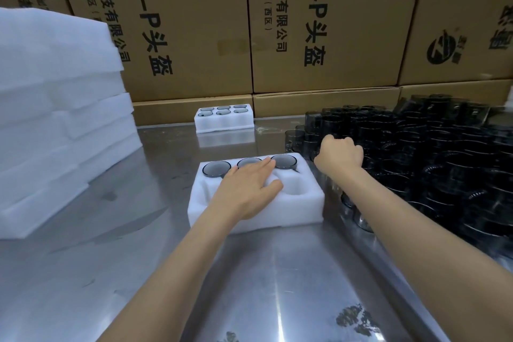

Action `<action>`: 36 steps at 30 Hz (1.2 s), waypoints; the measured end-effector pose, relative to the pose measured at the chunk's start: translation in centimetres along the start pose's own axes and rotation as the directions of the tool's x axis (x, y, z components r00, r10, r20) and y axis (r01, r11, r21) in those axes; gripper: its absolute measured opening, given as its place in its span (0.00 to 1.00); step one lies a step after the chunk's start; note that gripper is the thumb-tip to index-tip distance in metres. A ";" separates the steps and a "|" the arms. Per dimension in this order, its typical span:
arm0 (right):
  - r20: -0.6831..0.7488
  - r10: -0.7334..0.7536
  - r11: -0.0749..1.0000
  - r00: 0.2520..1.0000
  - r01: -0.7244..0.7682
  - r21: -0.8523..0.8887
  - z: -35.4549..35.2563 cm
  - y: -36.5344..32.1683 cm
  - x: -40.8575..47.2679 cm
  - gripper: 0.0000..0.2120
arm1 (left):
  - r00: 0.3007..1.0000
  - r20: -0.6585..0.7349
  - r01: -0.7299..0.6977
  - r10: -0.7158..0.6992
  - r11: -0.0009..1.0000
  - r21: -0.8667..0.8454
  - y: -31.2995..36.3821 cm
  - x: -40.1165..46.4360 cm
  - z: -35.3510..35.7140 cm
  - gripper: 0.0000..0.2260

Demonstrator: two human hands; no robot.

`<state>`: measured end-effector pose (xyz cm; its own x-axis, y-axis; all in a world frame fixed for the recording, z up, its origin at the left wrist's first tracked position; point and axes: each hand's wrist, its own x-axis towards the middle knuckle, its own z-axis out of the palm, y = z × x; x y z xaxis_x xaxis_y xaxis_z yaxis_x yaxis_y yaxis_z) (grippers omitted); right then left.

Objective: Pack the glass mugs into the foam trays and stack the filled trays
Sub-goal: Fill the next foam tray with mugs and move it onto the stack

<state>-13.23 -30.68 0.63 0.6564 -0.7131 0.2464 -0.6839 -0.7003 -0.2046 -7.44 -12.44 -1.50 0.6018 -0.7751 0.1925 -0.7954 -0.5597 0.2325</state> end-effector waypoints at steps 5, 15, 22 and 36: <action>-0.004 -0.017 0.987 1.000 0.016 -0.162 0.7 0.3 0.2 0.02 | 0.999 -0.034 0.011 -0.012 0.999 -0.045 0.0 -0.1 0.0 0.24; -0.590 -0.169 0.837 0.790 0.431 0.337 -2.1 -1.1 -4.6 0.07 | 0.924 -0.380 -0.035 -0.038 0.982 -0.184 0.1 -0.9 0.7 0.20; -0.422 -0.312 0.619 0.851 0.519 0.589 0.0 -1.0 -7.8 0.07 | 0.701 -0.693 -0.290 0.166 0.955 -0.065 0.9 -3.6 1.4 0.14; -0.370 -0.414 0.454 0.832 0.541 0.708 0.5 -7.4 -11.2 0.18 | 0.737 -0.660 -0.384 0.145 0.894 -0.232 -2.4 -7.1 -0.6 0.29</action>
<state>-15.38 -17.49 -1.05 0.7109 -0.2908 0.6403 0.2701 -0.7277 -0.6304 -9.74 -5.41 -2.90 0.3755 -0.4589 0.8052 -0.9252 -0.1349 0.3546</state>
